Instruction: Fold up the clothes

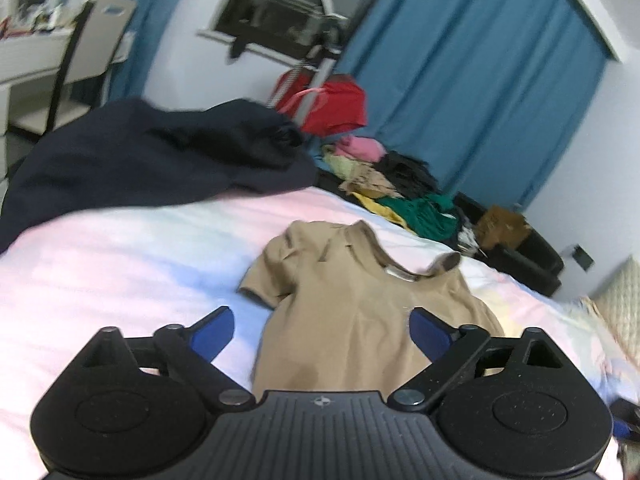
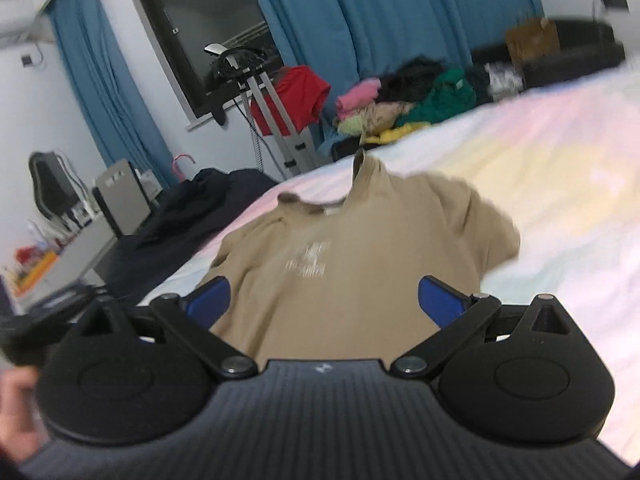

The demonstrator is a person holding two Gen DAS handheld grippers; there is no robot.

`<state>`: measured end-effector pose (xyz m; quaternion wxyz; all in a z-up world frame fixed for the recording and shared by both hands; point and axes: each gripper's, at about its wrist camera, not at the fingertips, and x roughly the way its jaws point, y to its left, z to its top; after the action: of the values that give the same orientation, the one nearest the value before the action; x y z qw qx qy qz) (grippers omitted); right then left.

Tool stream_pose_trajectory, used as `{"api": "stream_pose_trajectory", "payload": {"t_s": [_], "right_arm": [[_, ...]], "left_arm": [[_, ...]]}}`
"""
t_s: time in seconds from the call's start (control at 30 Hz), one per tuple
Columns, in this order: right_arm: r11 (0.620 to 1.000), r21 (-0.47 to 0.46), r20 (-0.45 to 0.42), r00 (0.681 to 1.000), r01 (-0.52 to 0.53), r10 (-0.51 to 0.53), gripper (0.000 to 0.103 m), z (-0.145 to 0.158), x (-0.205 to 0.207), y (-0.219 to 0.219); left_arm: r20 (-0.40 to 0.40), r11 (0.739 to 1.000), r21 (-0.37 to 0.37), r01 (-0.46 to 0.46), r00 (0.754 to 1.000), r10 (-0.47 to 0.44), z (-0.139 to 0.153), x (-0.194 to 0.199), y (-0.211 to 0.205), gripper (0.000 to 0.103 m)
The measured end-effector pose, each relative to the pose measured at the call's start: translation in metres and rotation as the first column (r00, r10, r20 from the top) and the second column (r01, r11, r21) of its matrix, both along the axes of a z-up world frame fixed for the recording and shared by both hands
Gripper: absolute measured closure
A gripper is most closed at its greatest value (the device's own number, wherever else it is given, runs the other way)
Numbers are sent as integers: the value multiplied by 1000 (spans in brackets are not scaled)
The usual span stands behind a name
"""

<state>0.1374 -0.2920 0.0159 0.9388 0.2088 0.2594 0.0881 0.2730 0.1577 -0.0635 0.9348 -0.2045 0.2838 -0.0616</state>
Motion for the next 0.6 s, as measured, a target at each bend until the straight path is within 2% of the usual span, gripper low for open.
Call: {"api": "stream_pose_trajectory", "payload": {"t_s": [0.03, 0.1, 0.23, 0.3, 0.37, 0.43, 0.47, 0.5, 0.53, 0.6], "right_arm": [[1000, 15, 11, 1000, 0, -1, 1, -3, -2, -3], [1000, 24, 30, 999, 16, -17, 1, -9, -2, -10], [996, -6, 14, 996, 84, -84, 1, -35, 11, -20], [996, 6, -23, 995, 92, -92, 1, -52, 28, -26], [997, 34, -53, 996, 75, -73, 1, -66, 44, -30], [996, 45, -70, 995, 72, -69, 1, -78, 53, -31], [996, 50, -79, 994, 73, -69, 1, -83, 59, -33], [995, 61, -90, 994, 73, -67, 1, -87, 64, -36], [995, 73, -102, 993, 74, -66, 1, -92, 69, -38], [992, 95, -128, 989, 82, -69, 1, -100, 76, -43]], "left_arm": [[-13, 1000, -11, -21, 1000, 20, -6, 5, 4, 14], [-41, 998, -30, -62, 997, 61, -18, 17, 12, 28], [-96, 988, -72, -133, 987, 126, -43, 55, 29, 39], [-108, 985, -87, -149, 984, 139, -53, 77, 28, 46], [-129, 986, -65, -151, 982, 141, -66, 103, 21, 54], [-156, 989, -57, -136, 980, 125, -77, 120, 15, 56], [-169, 991, -58, -122, 979, 110, -82, 128, 12, 61], [-178, 994, -56, -98, 980, 87, -87, 133, 10, 82], [-183, 996, -27, -83, 980, 77, -90, 137, 8, 92], [-174, 998, 9, -62, 983, 63, -90, 140, 9, 97]]}}
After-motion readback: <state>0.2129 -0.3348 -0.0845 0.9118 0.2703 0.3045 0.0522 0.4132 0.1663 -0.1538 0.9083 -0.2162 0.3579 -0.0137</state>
